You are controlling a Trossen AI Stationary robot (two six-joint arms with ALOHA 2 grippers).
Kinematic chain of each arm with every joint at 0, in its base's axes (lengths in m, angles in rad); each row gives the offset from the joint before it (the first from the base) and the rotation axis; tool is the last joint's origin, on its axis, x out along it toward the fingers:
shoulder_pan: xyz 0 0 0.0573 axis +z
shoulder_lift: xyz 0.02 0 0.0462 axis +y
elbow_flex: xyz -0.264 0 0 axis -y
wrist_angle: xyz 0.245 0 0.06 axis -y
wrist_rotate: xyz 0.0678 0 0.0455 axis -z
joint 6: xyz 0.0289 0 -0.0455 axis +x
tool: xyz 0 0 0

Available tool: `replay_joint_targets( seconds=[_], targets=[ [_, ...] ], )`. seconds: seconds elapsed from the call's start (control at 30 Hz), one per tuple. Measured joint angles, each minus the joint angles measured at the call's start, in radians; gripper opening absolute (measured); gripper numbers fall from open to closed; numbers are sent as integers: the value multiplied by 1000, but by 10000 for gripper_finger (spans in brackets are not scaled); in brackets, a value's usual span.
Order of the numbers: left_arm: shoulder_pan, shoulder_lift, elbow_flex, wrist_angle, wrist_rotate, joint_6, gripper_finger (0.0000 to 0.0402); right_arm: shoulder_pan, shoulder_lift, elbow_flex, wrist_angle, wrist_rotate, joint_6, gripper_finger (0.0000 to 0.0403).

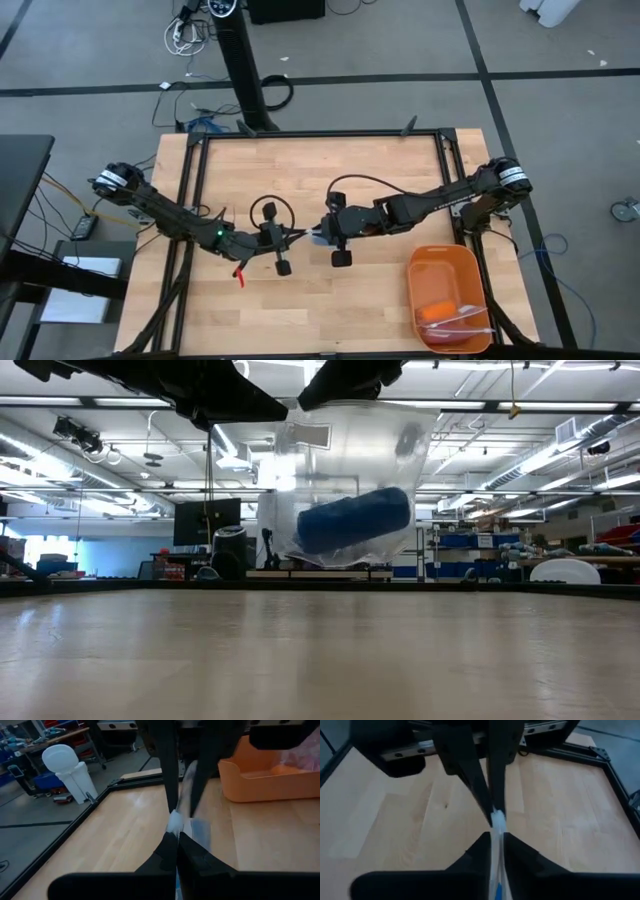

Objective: Roll bandage
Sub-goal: Close the transparent zip lock bag

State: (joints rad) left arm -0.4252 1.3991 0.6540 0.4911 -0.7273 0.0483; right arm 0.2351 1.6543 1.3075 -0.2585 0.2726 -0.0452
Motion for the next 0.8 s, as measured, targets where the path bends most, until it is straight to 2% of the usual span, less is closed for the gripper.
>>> replay_joint_targets(
  seconds=[0.2, 0.37, 0.57, 0.8],
  targets=[
    [0, 0, 0, 3, 7, -3, 5, 7, 0, 0, 37, 0, -1, 106],
    [0, 0, 9, 2, 13, -3, 5, -2, 11, 0, 43, -1, -20, 112],
    [0, 0, 20, 3, 19, 0, 5, -3, 13, 0, 69, -1, -51, 84],
    [0, 0, 20, -3, 20, 0, 5, -3, 13, 0, 69, -2, -74, 14]
  ],
)
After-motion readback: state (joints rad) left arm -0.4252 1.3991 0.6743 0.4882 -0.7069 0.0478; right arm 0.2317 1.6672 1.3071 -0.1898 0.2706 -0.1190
